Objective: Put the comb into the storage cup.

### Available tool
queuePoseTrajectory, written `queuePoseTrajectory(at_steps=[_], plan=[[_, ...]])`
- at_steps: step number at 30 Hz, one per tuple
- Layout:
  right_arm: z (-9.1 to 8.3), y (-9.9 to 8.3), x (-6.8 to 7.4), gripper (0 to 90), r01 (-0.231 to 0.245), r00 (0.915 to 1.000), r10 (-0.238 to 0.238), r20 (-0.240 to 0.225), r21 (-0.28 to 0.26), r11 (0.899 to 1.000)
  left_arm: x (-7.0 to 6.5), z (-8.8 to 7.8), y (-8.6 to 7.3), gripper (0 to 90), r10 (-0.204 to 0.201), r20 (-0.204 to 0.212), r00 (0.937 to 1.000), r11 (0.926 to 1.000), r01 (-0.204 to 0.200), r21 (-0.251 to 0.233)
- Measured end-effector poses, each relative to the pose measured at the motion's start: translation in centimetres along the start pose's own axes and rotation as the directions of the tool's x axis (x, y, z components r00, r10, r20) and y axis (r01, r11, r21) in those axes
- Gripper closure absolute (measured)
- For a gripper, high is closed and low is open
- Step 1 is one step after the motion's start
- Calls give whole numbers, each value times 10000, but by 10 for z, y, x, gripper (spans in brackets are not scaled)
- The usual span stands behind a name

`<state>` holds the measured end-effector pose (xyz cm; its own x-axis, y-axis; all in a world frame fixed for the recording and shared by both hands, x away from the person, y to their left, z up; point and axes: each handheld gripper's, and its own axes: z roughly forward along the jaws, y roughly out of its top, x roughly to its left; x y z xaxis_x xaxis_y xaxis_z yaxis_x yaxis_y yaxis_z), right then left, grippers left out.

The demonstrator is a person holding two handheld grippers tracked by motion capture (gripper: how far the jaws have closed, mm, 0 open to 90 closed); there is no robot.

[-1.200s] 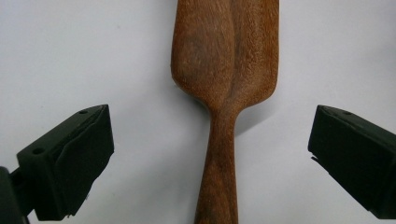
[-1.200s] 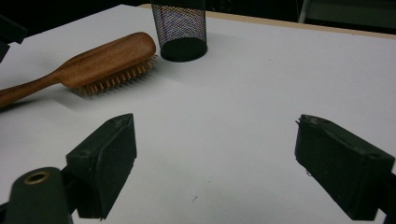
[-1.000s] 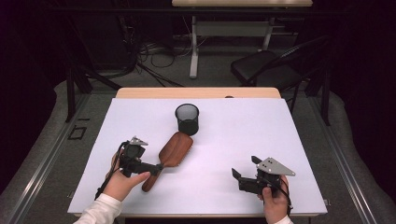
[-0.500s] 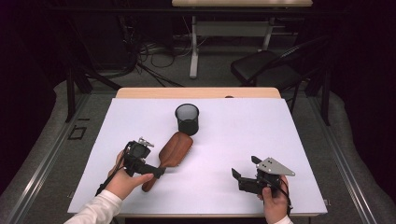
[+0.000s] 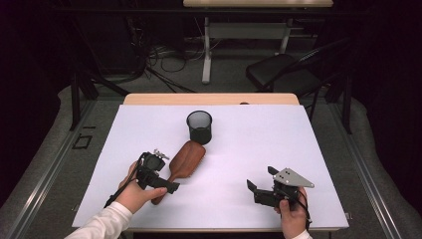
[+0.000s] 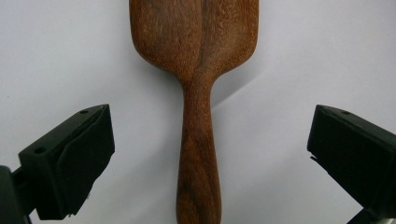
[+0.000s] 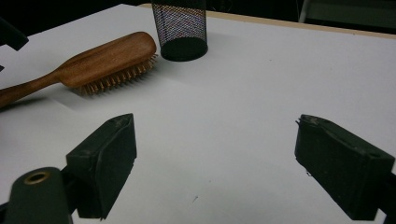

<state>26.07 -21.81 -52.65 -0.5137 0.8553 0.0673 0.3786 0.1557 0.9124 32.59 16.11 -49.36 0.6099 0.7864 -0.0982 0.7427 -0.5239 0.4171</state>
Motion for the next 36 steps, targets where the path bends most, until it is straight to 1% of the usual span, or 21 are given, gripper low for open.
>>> queuePoseTrajectory(at_steps=[4, 10, 18, 26, 30, 31, 33, 36], plan=[[1, 0, 0, 124, 18, 10000, -18, 5, -52, 10000, 0, 1, 1, 25, 54, -84, 10000, 9997, -52, 222], [1, 0, 0, 124, -9, 10000, 9, 2, -42, 10000, 1, 1, 3, 35, 72, -189, 9998, 9993, -65, 358], [1, 0, 0, 124, -28, 10000, 28, -4, -22, 10000, 4, 2, 7, 64, 226, -240, 9995, 9980, -212, 594], [1, -1, 0, 124, -7, 10000, 7, 2, 12, 10000, 5, 4, 11, 89, 325, -278, 9991, 9981, -309, 541], [1, -1, 0, 124, -5, 10000, 5, -4, 47, 10000, 5, 7, 14, 89, 296, -236, 9993, 9979, -282, 584], [1, -1, 0, 124, 12, 10000, -12, 3, 46, 10000, 5, 7, 15, 99, 344, -251, 9991, 9976, -328, 604], [1, -1, 0, 124, 22, 10000, -22, -7, 41, 10000, 4, 9, 16, 115, 311, -247, 9992, 9977, -295, 606], [2, -1, 0, 124, -12, 10000, 12, 2, 53, 10000, 3, 12, 17, 129, 422, -317, 9986, 9968, -400, 690]])
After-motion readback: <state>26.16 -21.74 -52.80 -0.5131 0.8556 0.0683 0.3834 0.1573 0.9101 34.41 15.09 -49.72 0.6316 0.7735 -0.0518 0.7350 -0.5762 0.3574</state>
